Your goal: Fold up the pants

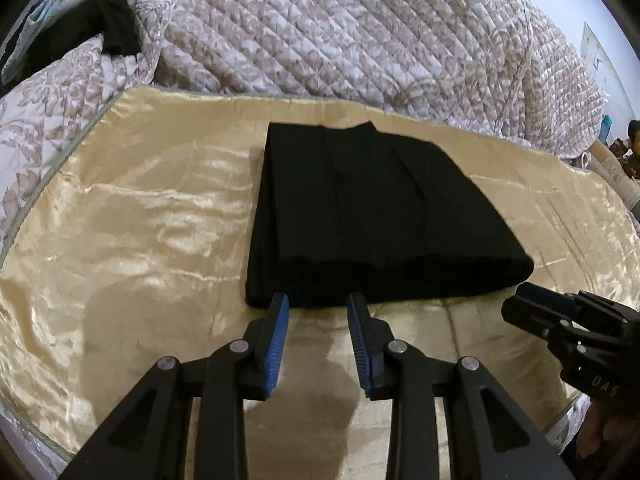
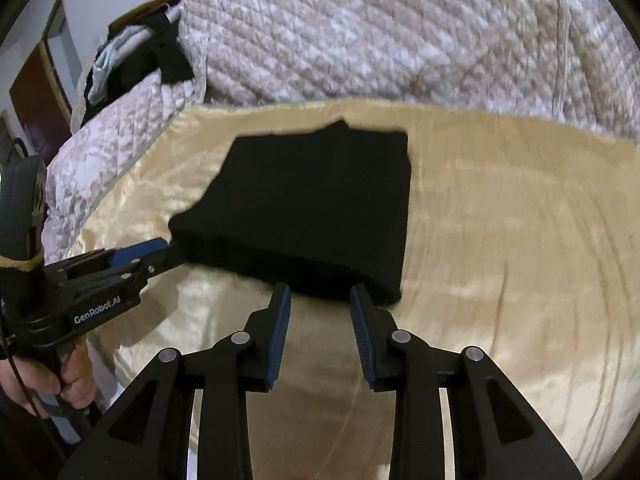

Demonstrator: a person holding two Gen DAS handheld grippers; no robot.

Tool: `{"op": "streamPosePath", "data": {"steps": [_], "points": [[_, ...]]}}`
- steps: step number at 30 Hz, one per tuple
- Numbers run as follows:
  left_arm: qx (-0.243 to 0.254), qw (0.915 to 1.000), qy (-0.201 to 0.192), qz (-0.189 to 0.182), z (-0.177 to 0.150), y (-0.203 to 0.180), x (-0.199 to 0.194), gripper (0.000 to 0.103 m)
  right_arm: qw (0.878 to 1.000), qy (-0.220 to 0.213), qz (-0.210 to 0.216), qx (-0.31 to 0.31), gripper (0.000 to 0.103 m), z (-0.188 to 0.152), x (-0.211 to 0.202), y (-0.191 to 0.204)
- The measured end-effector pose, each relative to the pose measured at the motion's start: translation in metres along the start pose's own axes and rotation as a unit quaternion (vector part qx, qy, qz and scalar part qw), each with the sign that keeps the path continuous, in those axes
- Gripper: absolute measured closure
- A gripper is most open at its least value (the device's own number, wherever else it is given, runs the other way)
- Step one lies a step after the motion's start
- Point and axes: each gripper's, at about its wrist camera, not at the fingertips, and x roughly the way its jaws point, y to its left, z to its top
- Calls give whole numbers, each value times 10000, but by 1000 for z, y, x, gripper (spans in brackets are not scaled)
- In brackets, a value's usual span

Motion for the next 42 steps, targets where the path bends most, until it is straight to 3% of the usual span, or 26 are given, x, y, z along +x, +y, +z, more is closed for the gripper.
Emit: {"op": "streamPosePath", "data": {"steps": [8,19,42], "points": [[38,9998,199,17,-9,-4,10,68,9998,142,-102,-58,72,-9,7,0],[184,9997,156,41,-11,-9,11,56,9993,125,-208,-281,66,-12,10,5],[211,9996,171,6,-13,-12,11,47,9984,88,-374,-414,66,-11,8,5]]}}
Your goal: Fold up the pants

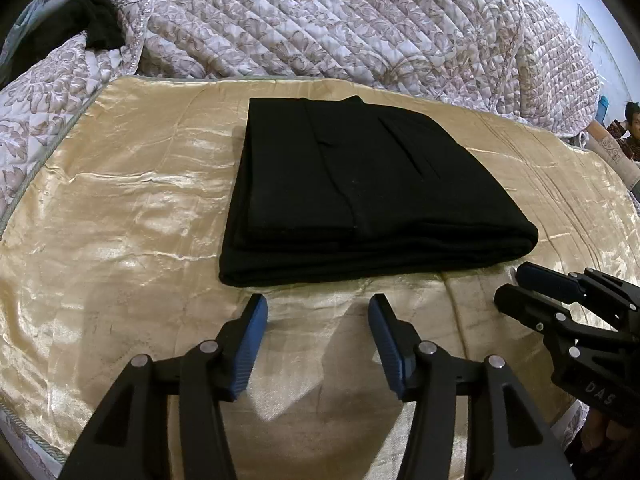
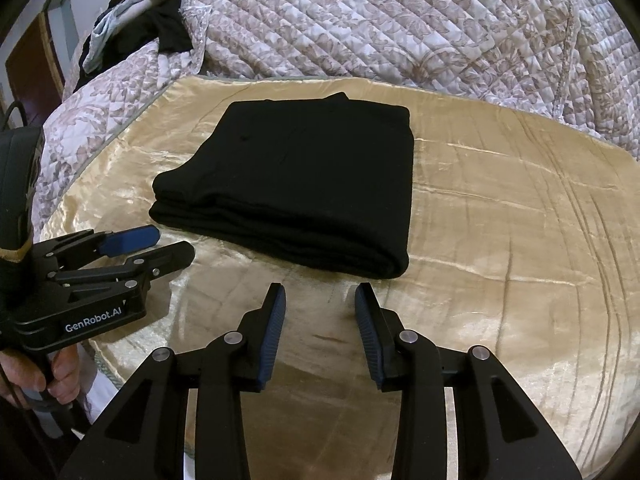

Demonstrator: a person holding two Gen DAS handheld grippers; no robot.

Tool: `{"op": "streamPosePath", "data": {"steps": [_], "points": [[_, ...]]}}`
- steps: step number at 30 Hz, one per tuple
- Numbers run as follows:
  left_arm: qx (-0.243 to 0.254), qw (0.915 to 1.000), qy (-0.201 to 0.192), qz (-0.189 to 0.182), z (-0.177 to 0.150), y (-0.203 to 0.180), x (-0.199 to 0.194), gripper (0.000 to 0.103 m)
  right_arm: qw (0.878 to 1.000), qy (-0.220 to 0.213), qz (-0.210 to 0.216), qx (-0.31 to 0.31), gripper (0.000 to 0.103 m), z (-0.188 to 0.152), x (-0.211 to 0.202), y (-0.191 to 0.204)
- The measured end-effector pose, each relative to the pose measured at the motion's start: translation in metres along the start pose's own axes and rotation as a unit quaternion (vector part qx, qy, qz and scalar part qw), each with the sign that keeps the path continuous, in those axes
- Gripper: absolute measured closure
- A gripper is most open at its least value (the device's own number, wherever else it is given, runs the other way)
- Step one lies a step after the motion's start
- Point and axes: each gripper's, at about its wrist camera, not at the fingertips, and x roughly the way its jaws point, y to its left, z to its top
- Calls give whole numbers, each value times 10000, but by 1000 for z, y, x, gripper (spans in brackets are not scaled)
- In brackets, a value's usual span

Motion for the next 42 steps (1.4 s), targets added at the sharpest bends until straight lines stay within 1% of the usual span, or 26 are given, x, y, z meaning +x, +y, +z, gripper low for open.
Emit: {"op": "streamPosePath", "data": {"steps": [10,28,32,42], "points": [[2,10000,5,-3,-1,-2,0,44,10000,3,-4,-7,66,0,1,0],[32,10000,9,2,-2,-2,2,43,10000,3,-24,-2,64,-1,1,2],[36,10000,9,-1,-1,-2,2,43,10000,-2,-11,-24,61,-3,2,3],[36,10000,15,2,-1,-2,2,43,10000,-2,-19,-38,61,-2,2,4]]}}
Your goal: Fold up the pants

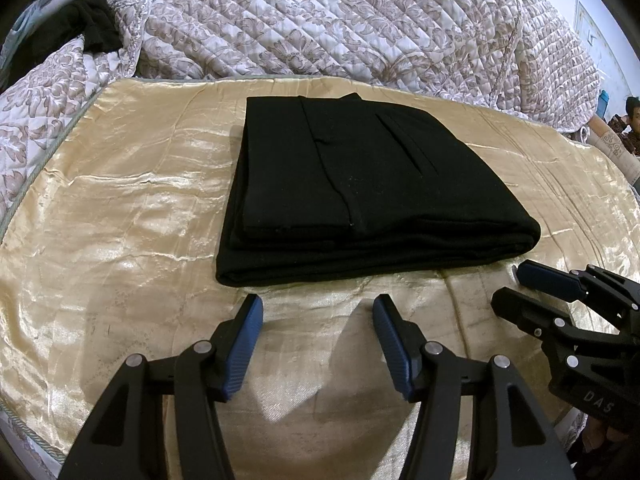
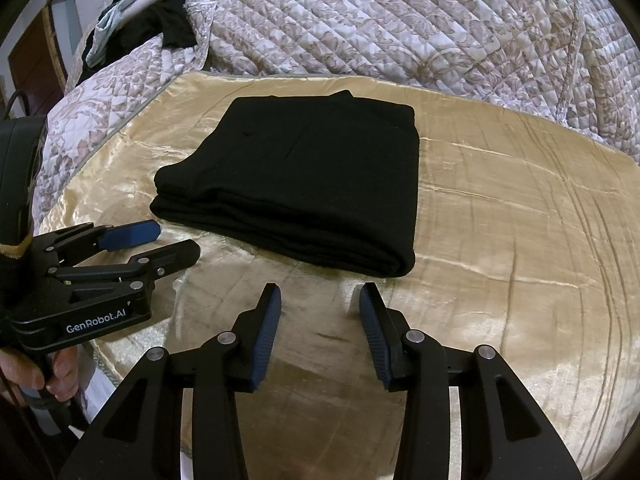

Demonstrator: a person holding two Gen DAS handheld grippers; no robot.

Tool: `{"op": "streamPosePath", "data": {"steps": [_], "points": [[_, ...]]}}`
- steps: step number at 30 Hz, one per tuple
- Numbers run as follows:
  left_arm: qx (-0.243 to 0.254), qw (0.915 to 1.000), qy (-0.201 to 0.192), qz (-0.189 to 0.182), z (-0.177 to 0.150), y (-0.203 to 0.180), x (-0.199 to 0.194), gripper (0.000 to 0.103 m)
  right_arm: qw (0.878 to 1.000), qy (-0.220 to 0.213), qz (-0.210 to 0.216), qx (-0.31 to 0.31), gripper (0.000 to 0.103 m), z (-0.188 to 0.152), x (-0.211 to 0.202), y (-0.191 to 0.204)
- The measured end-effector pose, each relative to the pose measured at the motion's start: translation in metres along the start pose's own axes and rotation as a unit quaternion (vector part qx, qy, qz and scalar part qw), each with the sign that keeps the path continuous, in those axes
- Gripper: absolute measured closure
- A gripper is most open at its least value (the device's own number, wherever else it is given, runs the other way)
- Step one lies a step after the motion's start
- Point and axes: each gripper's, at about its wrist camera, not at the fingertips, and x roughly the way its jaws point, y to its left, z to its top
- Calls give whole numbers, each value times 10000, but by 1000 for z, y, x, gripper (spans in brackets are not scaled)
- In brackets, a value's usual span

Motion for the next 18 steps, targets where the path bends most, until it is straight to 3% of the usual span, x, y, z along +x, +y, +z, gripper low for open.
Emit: {"op": "streamPosePath", "data": {"steps": [9,18], "points": [[24,10000,17,-13,-2,1,1,41,10000,-1,-2,0,61,0,0,0],[22,9999,67,-104,0,2,2,32,10000,-1,-8,0,61,0,0,1]]}}
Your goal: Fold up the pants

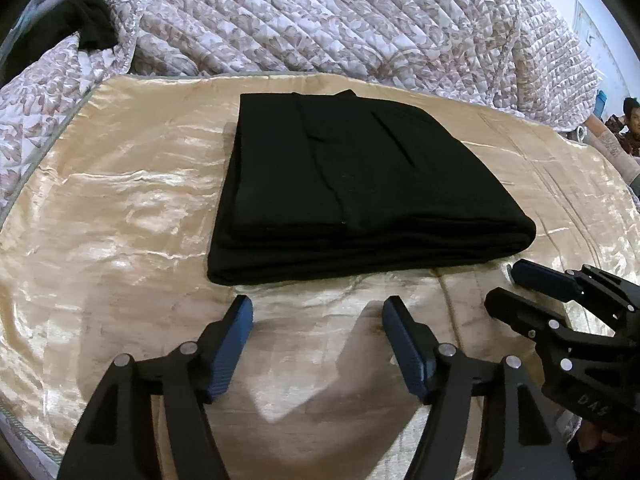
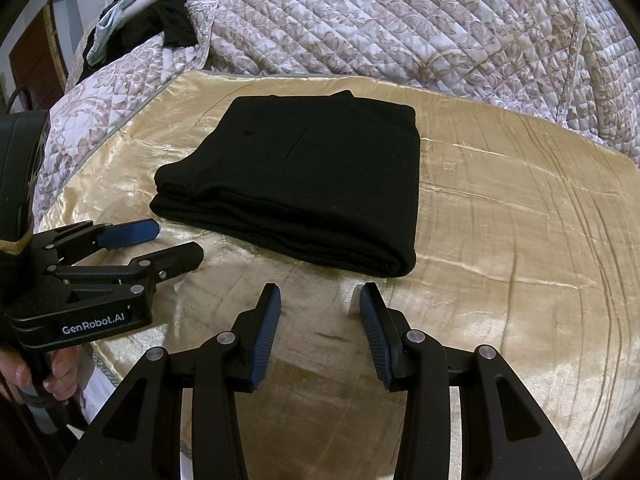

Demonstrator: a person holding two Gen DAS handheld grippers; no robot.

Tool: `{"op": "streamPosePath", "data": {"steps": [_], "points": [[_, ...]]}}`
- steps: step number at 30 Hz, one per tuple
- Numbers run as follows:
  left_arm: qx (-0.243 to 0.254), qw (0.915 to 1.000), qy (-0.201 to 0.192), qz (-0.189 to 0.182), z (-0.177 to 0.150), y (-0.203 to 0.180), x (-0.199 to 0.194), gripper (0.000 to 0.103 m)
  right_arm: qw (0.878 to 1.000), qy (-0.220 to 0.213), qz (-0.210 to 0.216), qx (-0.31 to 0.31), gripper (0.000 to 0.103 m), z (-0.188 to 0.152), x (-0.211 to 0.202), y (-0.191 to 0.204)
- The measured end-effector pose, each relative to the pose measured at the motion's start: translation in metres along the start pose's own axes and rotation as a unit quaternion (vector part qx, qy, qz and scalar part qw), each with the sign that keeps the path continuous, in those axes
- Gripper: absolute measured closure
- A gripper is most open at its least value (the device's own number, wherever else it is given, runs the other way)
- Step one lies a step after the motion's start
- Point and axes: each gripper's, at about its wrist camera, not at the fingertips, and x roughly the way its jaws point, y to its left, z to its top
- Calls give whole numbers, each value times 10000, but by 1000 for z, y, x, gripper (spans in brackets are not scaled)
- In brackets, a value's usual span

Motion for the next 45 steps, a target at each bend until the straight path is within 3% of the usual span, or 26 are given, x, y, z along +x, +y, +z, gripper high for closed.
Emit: {"op": "streamPosePath", "data": {"steps": [45], "points": [[38,10000,22,10,0,2,2,29,10000,-6,-35,-72,59,0,0,4]]}}
